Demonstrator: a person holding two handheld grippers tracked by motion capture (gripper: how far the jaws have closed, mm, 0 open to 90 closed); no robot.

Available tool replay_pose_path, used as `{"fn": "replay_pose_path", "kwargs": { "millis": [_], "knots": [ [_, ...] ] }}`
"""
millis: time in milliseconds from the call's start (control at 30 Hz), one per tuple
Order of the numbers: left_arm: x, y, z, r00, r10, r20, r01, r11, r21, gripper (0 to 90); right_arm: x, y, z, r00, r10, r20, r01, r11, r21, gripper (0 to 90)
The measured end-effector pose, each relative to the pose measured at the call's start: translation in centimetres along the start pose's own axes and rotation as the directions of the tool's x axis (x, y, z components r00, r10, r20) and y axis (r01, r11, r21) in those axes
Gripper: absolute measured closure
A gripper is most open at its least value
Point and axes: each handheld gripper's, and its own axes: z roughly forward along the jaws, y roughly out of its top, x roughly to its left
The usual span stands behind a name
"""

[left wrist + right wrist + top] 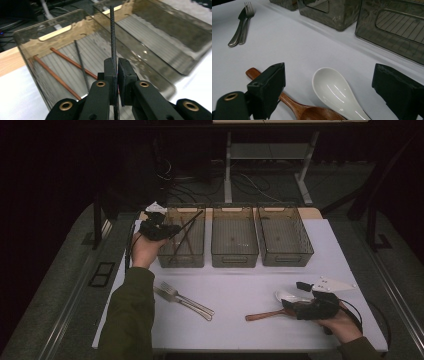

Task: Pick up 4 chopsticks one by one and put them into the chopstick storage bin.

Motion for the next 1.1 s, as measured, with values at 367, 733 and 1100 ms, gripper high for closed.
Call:
{"fn": "replay_pose_path", "kwargs": {
  "millis": [367, 733, 1100],
  "knots": [
    [0.7, 1.5, 3.1, 0.9969, -0.045, -0.065, 0.046, 0.9986, 0.025, 85.4, 0.0, 0.0, -0.1, 1.0000, 0.000, -0.006, 0.000, 1.000, -0.004, 11.9],
    [1.2, 1.6, 5.6, 0.9888, -0.095, -0.115, 0.098, 0.9947, 0.028, 85.3, 0.0, 0.0, -0.1, 1.0000, -0.001, -0.009, 0.001, 1.000, -0.002, 11.9],
    [1.1, 1.1, 6.9, 0.9833, -0.108, -0.146, 0.121, 0.9896, 0.079, 70.2, 0.0, 0.0, -0.2, 0.9999, 0.000, -0.012, 0.000, 1.000, -0.006, 11.9]
  ]
}}
